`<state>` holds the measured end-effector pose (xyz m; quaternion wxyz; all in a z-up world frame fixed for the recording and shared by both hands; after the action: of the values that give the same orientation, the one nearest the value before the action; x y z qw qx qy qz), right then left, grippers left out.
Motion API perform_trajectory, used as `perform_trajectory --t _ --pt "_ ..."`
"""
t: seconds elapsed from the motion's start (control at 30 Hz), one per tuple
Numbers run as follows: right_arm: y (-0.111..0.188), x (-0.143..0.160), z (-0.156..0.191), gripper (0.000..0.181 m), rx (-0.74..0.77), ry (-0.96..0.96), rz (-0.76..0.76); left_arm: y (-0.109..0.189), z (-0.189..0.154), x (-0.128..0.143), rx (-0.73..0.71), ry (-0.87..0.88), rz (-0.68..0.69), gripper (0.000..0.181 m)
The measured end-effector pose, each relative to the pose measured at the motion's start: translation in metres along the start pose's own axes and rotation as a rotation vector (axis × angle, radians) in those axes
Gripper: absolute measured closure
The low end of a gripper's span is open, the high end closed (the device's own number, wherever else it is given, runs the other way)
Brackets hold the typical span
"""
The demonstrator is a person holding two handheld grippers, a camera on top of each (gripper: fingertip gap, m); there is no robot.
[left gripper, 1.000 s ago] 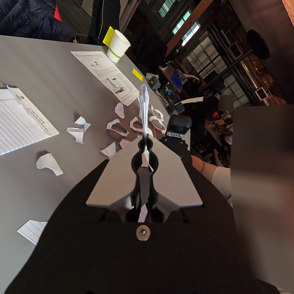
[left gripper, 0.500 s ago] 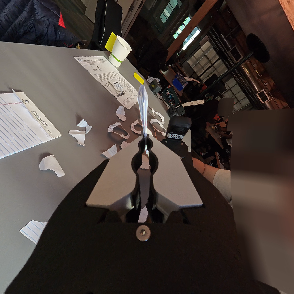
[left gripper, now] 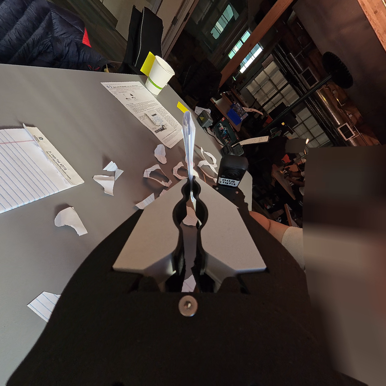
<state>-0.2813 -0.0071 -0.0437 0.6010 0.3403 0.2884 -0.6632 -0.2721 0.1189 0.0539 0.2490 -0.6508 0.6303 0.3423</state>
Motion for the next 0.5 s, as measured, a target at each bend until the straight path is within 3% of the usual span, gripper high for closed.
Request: perform_trajectory --t 0.5 --pt "-0.0005 0.0024 -0.0005 0.158 -0.087 0.001 -0.060 -0.0014 -0.0062 0.0005 0.045 0.006 0.003 0.181"
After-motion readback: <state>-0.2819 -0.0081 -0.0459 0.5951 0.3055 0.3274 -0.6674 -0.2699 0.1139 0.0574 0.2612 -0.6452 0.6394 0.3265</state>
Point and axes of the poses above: each gripper's, where its closed fingertips meet, y back along the fingers, x out of its underside, z = x × y across the jaws, the point moved 1 cm from there along y, back along the fingers, and after that the axes turned 8 degrees about -z, right-handed, at the moved point
